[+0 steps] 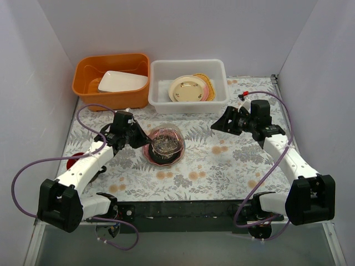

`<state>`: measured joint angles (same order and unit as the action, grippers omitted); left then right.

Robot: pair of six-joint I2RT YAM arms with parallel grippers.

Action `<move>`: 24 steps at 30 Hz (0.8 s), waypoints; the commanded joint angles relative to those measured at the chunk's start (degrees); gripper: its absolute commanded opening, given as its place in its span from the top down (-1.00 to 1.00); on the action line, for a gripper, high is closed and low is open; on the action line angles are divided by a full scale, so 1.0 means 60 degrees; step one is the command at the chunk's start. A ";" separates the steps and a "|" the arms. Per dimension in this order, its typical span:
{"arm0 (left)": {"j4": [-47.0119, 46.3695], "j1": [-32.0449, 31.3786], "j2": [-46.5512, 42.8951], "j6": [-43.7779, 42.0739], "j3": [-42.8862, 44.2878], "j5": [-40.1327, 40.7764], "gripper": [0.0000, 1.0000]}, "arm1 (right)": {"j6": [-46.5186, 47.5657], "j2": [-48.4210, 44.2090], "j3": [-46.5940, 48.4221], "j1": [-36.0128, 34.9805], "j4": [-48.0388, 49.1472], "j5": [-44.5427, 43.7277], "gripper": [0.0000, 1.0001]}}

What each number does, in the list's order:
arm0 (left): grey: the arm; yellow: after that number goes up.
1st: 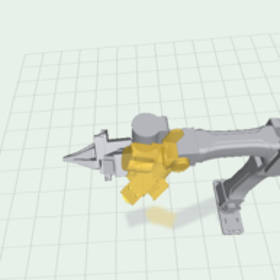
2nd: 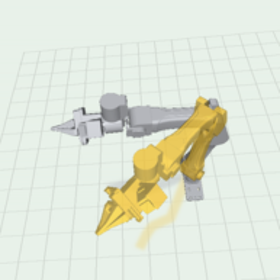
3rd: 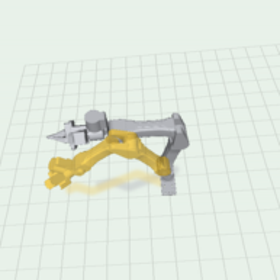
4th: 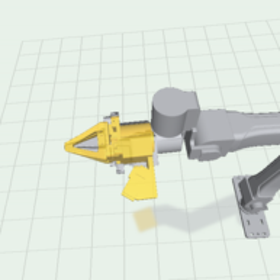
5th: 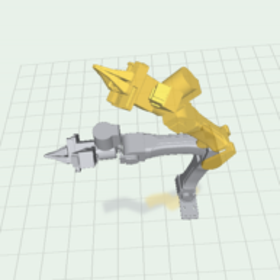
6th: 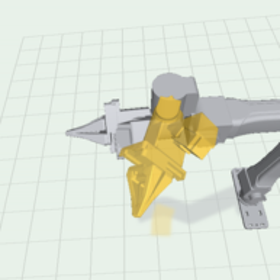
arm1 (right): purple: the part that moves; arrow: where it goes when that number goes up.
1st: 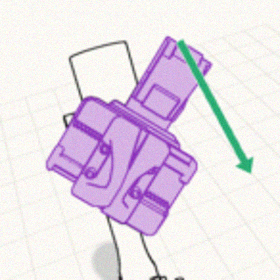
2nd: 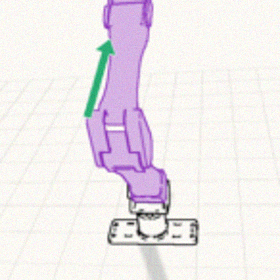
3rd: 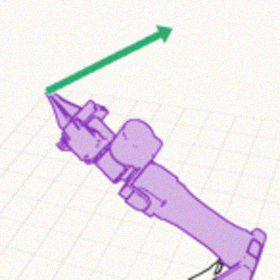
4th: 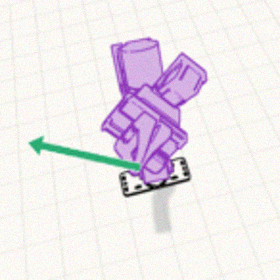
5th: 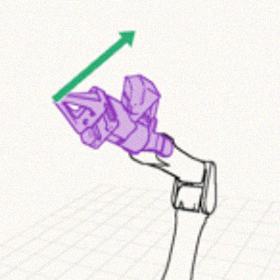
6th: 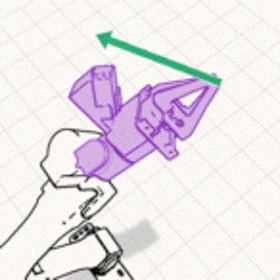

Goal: Place the plates into the plastic bin on the countertop
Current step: Pick up the plate at the center of the board, then place the plate in the plastic bin.

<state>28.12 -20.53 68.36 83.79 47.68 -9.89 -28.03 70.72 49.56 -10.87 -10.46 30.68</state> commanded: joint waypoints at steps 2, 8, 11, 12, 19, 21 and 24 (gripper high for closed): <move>-0.0028 -0.0049 -0.0187 0.0024 0.0578 -0.0138 1.00 | 0.0204 -0.0404 -0.0320 0.0040 0.0147 0.0073 -0.57; -0.0116 -0.0049 0.0047 0.0039 0.0900 -0.0344 1.00 | 0.0116 -0.0536 -0.0731 0.0025 0.0381 0.0219 -0.66; -0.0145 -0.0049 0.0135 -0.0034 0.1076 -0.0344 1.00 | 0.0087 -0.0668 -0.0950 0.0025 0.0526 0.0234 -0.70; -0.0116 -0.0049 0.0150 -0.0034 0.1120 -0.0344 1.00 | 0.0116 -0.0683 -0.0965 0.0040 0.0498 0.0234 -0.70; -0.0131 -0.0049 0.0516 -0.0107 0.1676 -0.0373 1.00 | 0.0189 -0.0756 -0.1184 0.0040 0.0454 0.0234 -0.72; -0.0160 -0.0049 0.0720 -0.0107 0.1911 -0.0402 1.00 | 0.0233 -0.0668 -0.1214 0.0025 0.0425 0.0278 -0.72; -0.0131 -0.0049 0.1100 -0.0180 0.2393 -0.0403 1.00 | 0.0161 -0.0756 -0.1506 0.0040 0.0672 0.0292 -0.72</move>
<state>28.14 -20.53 73.25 83.64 57.58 -11.44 -27.64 67.35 42.11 -10.87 -9.19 31.35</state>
